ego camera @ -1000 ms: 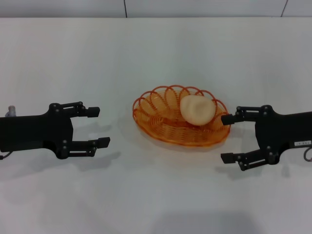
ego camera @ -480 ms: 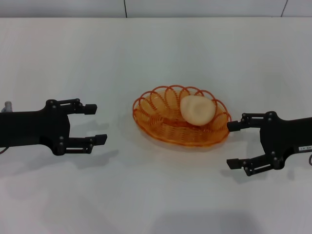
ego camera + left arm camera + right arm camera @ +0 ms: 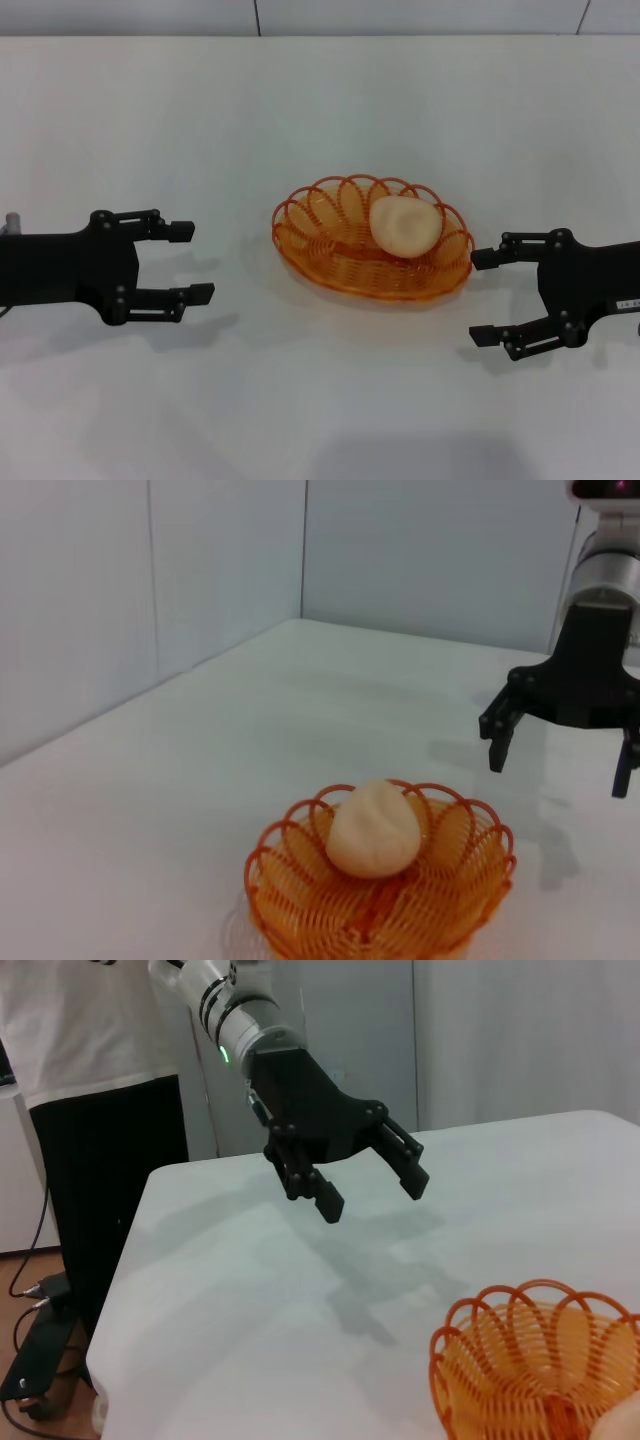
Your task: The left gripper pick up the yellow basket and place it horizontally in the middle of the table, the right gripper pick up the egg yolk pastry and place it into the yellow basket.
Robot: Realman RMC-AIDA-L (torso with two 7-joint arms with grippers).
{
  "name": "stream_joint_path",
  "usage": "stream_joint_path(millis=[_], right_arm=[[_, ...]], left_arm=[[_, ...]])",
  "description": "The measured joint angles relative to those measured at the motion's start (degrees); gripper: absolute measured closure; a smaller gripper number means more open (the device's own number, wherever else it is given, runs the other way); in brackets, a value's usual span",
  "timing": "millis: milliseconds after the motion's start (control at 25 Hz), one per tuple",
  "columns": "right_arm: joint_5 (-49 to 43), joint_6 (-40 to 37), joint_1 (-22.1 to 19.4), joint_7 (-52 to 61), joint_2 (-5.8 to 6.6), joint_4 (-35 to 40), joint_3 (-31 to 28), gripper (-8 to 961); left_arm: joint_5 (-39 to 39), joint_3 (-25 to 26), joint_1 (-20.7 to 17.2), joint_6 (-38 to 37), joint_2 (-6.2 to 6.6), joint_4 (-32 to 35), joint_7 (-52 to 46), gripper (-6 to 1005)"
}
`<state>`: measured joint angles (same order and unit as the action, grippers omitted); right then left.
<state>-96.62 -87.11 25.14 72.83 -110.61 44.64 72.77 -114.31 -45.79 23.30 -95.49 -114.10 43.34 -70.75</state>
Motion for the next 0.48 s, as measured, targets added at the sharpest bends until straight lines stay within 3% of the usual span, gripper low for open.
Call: stream_joint_path(millis=[480], right_arm=[[-0.68,0.18,0.07,0.04,-0.31,0.01,0.0,67]], left_arm=[[-0.77,0.0,0.3,-1.72,0.14,-0.01,0.0,211]])
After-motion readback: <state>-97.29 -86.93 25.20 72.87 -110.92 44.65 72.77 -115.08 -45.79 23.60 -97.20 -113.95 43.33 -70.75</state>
